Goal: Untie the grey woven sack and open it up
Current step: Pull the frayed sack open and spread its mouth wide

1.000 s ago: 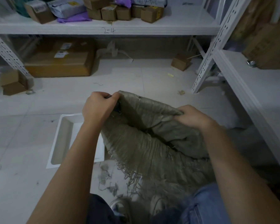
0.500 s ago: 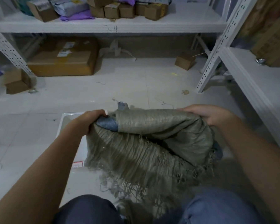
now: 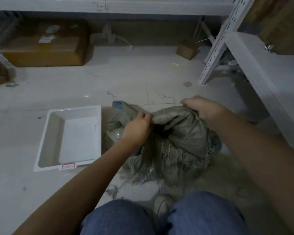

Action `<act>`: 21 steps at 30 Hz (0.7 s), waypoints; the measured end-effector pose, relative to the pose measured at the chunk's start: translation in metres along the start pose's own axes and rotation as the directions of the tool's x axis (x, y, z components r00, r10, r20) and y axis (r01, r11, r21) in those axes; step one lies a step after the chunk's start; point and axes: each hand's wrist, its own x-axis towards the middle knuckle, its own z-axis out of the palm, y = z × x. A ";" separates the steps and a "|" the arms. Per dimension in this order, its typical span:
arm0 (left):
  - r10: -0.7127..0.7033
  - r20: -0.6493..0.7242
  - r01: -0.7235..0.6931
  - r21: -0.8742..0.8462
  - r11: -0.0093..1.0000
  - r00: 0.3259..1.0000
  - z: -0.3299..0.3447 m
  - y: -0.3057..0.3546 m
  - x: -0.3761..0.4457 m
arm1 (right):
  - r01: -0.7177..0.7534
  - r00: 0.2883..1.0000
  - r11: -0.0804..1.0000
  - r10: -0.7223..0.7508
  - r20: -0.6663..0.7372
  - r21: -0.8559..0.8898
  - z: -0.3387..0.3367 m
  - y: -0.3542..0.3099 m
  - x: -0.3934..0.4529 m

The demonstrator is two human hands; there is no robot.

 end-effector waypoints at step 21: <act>-0.472 0.500 0.587 -0.809 0.047 0.727 -0.044 -0.083 0.001 | 0.088 0.963 0.963 -0.148 0.226 0.255 -0.018 0.107 0.007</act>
